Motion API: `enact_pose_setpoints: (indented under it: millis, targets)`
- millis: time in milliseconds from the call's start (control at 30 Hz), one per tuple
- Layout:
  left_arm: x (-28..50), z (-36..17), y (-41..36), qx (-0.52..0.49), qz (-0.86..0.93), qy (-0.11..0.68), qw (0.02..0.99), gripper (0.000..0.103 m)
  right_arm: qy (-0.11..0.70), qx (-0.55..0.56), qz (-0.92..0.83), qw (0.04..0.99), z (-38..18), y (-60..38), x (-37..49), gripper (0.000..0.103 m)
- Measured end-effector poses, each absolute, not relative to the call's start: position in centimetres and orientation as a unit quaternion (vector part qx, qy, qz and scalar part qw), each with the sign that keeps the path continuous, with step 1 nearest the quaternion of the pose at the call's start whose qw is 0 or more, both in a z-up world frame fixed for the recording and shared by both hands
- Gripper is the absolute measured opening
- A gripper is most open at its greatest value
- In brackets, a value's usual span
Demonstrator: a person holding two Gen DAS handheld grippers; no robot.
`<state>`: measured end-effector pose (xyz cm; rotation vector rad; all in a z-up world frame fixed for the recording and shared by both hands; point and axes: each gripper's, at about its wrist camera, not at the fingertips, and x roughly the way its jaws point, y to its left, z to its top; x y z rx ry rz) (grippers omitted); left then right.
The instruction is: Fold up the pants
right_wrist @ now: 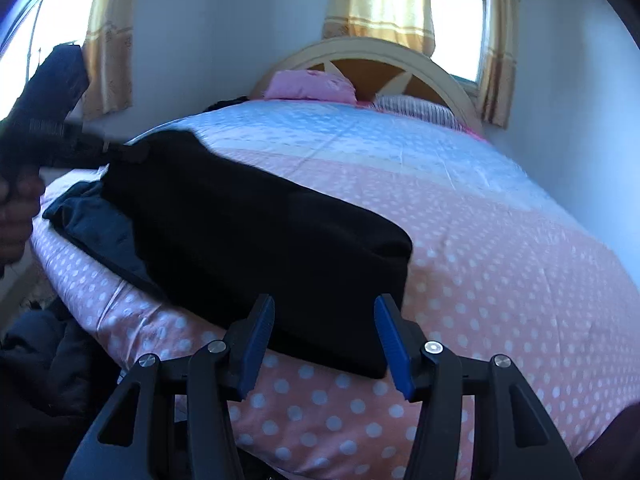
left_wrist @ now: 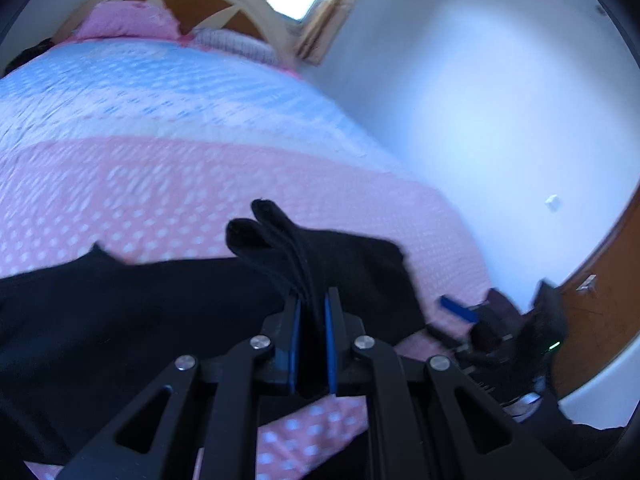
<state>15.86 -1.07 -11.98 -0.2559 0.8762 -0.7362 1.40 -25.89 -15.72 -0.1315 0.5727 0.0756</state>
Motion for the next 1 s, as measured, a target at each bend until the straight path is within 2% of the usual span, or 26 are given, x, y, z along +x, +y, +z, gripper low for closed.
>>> enact_pose_setpoints:
  millis: [233,733,800,900,1000]
  targets:
    - [16.2,-17.5,1.7,-0.127,-0.299,0.463,0.824,0.011,0.293,-0.067,0.039,0.953,-16.3,-25.8,1.7,0.054]
    - [14.8,-15.2,3.4,-0.141,-0.282,0.407,0.857,0.011,0.25,-0.078,0.083,0.962,-14.8,-22.3,4.3,0.054]
    - [14.9,-15.4,3.8,-0.138,-0.265,0.415,0.86,0.011,0.265,-0.065,0.074,0.959,-15.3,-22.8,5.8,0.054]
    - [16.0,-17.6,3.9,-0.13,-0.244,0.449,0.85,0.011,0.341,-0.051,0.047,0.937,-17.8,-23.9,9.0,0.054]
    - [16.1,-18.5,3.7,-0.13,-0.248,0.443,0.851,0.014,0.333,-0.087,0.043,0.938,-18.3,-23.1,8.6,0.054]
